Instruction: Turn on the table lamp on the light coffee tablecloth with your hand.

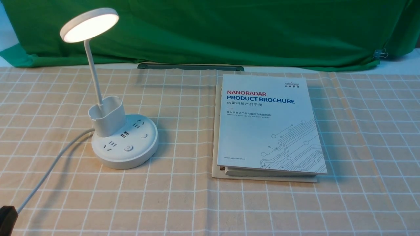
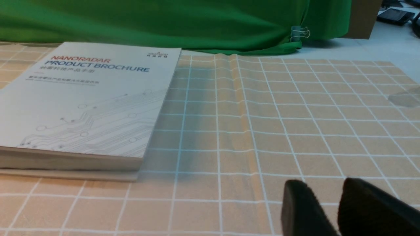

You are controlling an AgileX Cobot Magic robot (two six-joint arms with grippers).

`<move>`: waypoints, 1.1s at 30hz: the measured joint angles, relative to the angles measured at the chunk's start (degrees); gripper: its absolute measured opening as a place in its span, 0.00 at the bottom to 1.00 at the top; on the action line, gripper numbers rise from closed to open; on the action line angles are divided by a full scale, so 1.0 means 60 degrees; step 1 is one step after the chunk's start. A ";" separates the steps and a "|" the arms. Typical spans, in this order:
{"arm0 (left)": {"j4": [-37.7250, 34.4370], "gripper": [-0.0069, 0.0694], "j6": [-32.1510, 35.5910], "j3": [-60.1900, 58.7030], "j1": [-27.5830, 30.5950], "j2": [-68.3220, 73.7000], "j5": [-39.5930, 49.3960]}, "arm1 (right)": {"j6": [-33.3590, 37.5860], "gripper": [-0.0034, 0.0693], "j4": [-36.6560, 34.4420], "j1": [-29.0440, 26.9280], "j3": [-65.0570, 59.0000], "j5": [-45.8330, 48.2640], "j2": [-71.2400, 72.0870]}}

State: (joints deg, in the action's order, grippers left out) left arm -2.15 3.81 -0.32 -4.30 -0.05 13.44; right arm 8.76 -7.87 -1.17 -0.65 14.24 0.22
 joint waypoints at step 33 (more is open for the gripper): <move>0.0028 0.09 0.0095 0.0000 0.0000 -0.0012 0.0000 | 0.0000 0.38 0.0000 0.0000 0.0000 -0.0005 0.0000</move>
State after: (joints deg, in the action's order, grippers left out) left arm -1.98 4.38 -0.32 -4.30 -0.13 13.44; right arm 8.76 -7.87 -1.17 -0.65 14.22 0.22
